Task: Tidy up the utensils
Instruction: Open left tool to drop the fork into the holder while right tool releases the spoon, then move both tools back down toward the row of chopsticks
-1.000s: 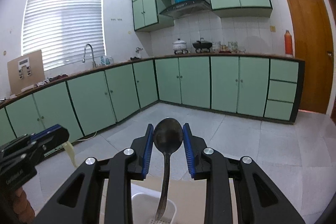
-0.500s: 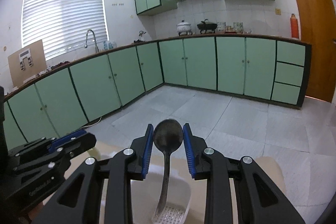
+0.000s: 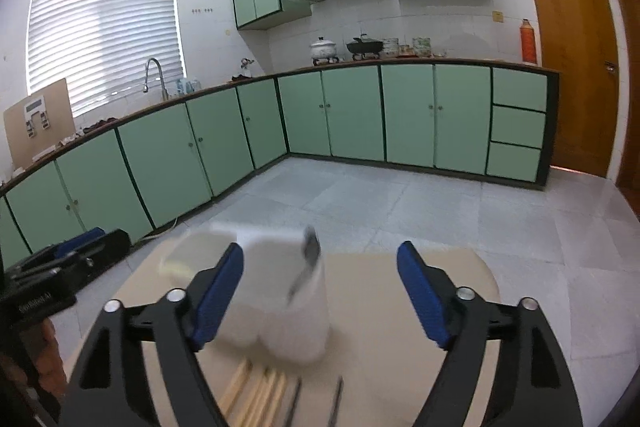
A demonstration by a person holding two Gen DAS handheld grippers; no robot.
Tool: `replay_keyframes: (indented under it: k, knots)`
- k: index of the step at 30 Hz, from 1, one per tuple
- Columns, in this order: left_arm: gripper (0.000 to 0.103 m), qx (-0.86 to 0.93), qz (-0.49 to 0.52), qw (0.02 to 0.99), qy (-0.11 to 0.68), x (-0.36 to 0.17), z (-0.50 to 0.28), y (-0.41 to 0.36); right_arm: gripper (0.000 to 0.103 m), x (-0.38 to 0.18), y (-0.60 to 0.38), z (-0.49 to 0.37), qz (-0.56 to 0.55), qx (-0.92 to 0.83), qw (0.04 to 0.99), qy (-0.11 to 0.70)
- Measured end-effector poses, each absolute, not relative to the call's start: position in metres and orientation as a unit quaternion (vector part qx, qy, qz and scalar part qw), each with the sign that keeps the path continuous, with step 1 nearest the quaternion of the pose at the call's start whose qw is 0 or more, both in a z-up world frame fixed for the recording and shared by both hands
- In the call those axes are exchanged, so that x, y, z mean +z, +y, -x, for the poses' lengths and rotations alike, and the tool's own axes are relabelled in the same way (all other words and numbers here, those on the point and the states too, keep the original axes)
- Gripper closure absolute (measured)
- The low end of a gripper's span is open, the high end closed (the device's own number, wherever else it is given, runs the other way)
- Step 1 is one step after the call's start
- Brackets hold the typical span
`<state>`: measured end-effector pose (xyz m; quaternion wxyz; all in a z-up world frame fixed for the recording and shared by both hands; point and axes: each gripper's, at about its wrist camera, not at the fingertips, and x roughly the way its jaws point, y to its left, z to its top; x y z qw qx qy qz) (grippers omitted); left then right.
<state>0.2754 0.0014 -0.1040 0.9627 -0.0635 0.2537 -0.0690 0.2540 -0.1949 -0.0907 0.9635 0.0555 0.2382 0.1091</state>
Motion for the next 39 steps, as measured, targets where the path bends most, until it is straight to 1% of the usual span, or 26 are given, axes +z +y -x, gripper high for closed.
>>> replay_keyframes:
  k: [3, 8, 13, 16, 23, 26, 32, 39]
  knots:
    - [0.027, -0.071, 0.055, 0.958, 0.274, -0.118, -0.243, 0.001, 0.022, -0.107, -0.203, -0.22, -0.051, 0.098, 0.959, 0.262]
    - [0.027, -0.073, 0.037, 0.946, 0.313, -0.146, -0.193, 0.002, 0.022, -0.14, -0.217, -0.162, -0.067, 0.08, 0.946, 0.307]
    - [0.027, -0.07, 0.027, 0.934, 0.35, -0.174, -0.156, 0.003, 0.022, -0.16, -0.223, -0.114, -0.07, 0.066, 0.939, 0.33]
    - [0.027, -0.069, 0.03, 0.926, 0.369, -0.186, -0.143, 0.003, 0.027, -0.172, -0.221, -0.093, -0.066, 0.065, 0.936, 0.341]
    - [0.028, -0.073, -0.005, 0.918, 0.39, -0.214, -0.116, -0.009, 0.041, -0.191, -0.208, -0.064, -0.044, 0.077, 0.927, 0.364]
    - [0.029, -0.074, -0.008, 0.916, 0.395, -0.22, -0.108, -0.008, 0.045, -0.198, -0.206, -0.057, -0.044, 0.08, 0.923, 0.373]
    - [0.032, -0.077, -0.011, 0.91, 0.407, -0.227, -0.101, -0.01, 0.049, -0.204, -0.199, -0.046, -0.047, 0.09, 0.919, 0.381]
    - [0.032, -0.072, -0.014, 0.904, 0.42, -0.237, -0.099, -0.01, 0.049, -0.205, -0.199, -0.04, -0.043, 0.09, 0.919, 0.382]
